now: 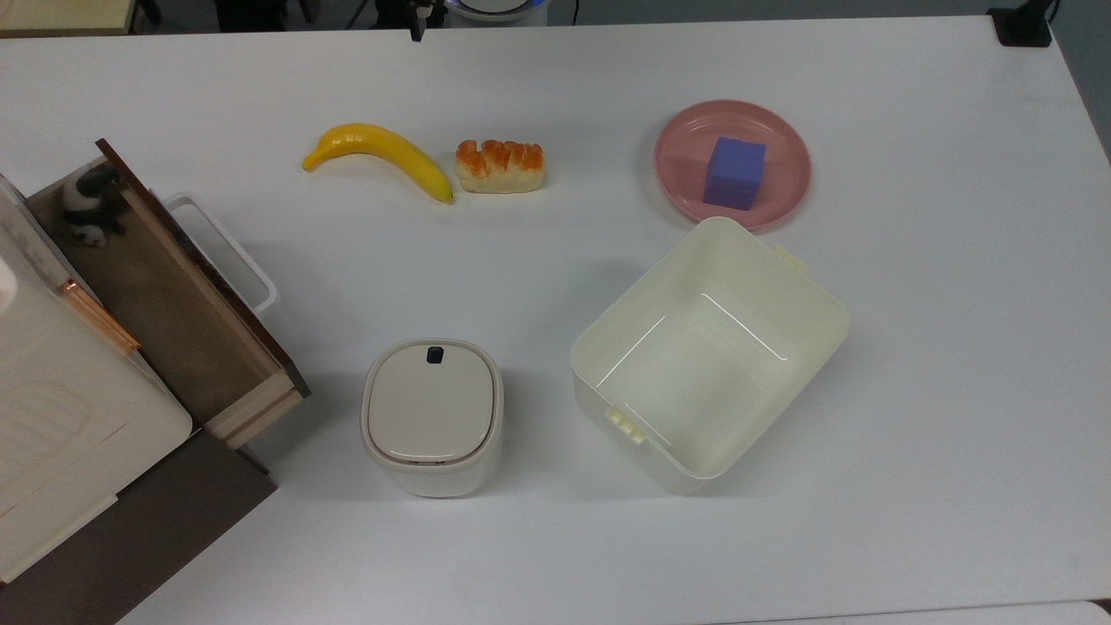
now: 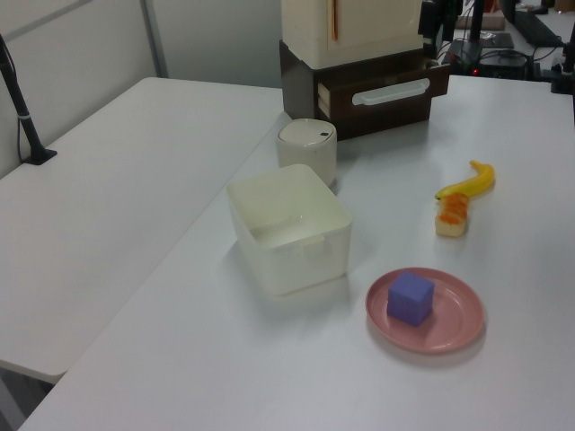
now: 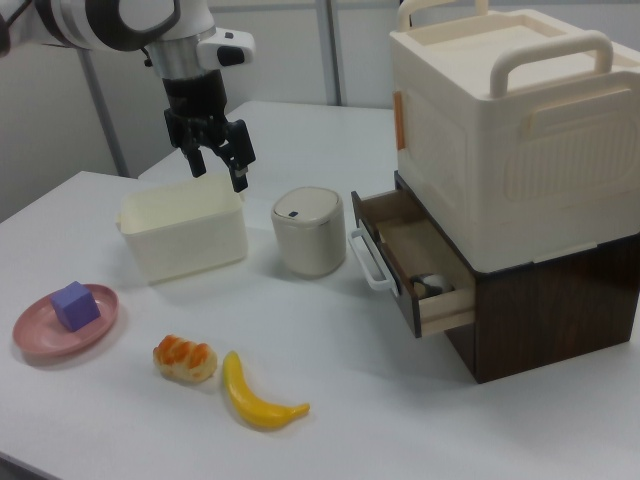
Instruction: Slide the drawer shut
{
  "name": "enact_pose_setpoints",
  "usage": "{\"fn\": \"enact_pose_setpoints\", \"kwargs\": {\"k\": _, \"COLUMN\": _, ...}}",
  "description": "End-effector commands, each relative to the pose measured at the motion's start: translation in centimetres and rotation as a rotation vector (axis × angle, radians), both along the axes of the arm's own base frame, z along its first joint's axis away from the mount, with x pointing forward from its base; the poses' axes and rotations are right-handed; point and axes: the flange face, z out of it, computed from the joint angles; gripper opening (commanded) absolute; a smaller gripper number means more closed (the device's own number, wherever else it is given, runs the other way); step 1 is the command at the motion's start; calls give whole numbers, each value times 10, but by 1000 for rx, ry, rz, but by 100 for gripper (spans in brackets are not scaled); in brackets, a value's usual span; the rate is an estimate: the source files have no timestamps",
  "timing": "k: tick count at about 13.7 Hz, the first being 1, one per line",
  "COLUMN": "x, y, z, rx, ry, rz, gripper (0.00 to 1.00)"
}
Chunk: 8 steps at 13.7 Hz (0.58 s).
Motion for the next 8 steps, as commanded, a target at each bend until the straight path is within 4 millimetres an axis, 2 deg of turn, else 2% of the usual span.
{"fn": "enact_pose_setpoints", "kwargs": {"k": 1, "x": 1, "y": 2, "z": -3, "rx": -4, "ry": -1, "rz": 90, "gripper": 100}}
{"fn": "enact_pose_setpoints", "kwargs": {"k": 8, "x": -5, "y": 1, "z": -1, "rx": -7, "ry": 40, "rz": 75, "gripper": 100}}
